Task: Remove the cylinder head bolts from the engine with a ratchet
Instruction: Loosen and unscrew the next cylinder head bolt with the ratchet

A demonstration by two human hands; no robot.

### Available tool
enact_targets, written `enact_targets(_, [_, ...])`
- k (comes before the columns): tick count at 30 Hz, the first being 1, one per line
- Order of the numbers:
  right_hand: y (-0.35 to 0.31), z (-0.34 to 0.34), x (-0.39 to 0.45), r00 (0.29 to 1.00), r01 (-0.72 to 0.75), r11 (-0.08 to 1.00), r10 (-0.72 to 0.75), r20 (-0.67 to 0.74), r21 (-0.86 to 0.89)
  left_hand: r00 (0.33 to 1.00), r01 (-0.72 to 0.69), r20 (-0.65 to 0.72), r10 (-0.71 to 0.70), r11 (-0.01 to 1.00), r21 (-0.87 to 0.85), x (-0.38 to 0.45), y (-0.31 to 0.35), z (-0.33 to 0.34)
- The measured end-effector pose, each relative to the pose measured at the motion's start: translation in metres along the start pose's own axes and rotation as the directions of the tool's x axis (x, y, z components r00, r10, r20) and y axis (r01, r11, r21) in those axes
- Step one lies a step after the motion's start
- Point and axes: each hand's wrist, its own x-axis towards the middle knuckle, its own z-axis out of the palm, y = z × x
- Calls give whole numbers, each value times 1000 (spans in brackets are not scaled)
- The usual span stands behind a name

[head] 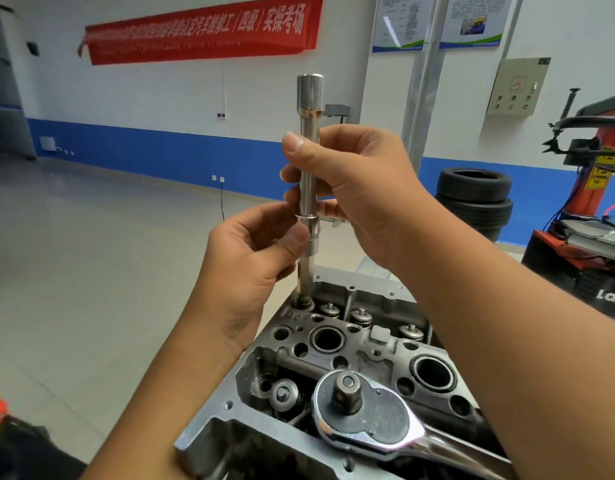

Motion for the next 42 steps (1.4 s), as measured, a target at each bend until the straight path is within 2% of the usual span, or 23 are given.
enact_targets(3, [0, 0, 1, 1000, 7, 1000, -7, 0, -8, 999, -18, -46, 18, 1000, 12, 1, -2, -1])
enact_targets(6, [0, 2, 1, 1000, -9, 1000, 10, 27, -26, 998, 57, 38, -54, 995, -79, 2, -1, -2])
enact_targets(9, [-1, 3, 0, 999, -18, 999, 19, 42, -27, 995, 58, 91, -48, 993, -105, 1, 0, 0])
enact_targets(13, [-3, 2, -2, 998, -32, 999, 32, 49, 7, 998, -56, -7, 55, 996, -66, 2, -1, 0])
enact_targets(15, [-4, 1, -2, 999, -24, 1000, 24, 44, -3, 997, -66, -39, 65, 997, -34, 2, -1, -1])
enact_targets(20, [-3, 2, -2, 999, -13, 1000, 13, 29, -7, 989, 97, 121, -83, 989, -108, 0, -1, 0])
enact_targets(27, [-4, 2, -1, 999, -17, 1000, 17, 33, -12, 998, -49, -33, 49, 999, 12, 1, 0, -1])
enact_targets(32, [-2, 2, 0, 1000, 4, 1000, -4, 6, -22, 986, 84, 147, -81, 996, -18, -2, 3, 2])
enact_targets(39, [0, 1, 0, 999, 40, 999, -40, 6, -3, 997, 4, -81, 1, 998, 64, -2, 3, 3])
enact_targets(42, [-1, -2, 1, 999, 42, 999, -41, 16, -29, 999, 17, -34, -17, 1000, 18, -2, 3, 1])
